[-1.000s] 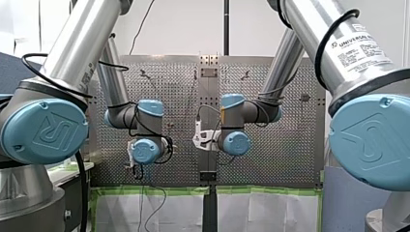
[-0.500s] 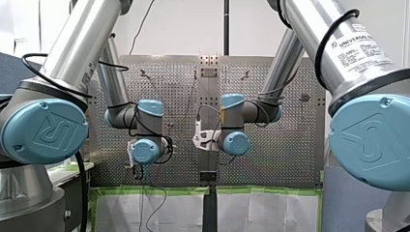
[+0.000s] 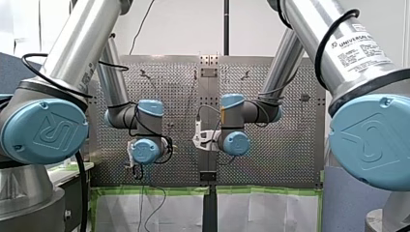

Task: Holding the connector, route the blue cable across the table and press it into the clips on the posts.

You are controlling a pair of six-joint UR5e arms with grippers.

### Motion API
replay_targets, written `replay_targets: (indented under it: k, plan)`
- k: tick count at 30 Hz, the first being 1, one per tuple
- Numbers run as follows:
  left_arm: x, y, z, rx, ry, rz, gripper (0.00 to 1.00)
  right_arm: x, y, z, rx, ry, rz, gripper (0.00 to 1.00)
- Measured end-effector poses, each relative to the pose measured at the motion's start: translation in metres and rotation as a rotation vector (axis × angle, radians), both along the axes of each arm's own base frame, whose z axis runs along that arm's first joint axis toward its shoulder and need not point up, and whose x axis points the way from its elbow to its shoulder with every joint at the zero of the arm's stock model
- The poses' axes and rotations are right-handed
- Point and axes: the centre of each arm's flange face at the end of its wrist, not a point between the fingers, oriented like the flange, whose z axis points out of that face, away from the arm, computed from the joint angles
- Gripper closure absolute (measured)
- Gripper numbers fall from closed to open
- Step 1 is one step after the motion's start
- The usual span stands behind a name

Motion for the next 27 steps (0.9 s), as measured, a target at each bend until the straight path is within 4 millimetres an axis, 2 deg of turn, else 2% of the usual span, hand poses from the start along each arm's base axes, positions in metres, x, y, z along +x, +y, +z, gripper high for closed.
replay_targets:
  k: [27]
  plan:
    - [-0.0002, 0.0007, 0.0004, 0.005, 0.005, 0.002, 1.0, 0.003, -0.0016, 0.0041, -0.004, 0.003, 0.001, 1.0]
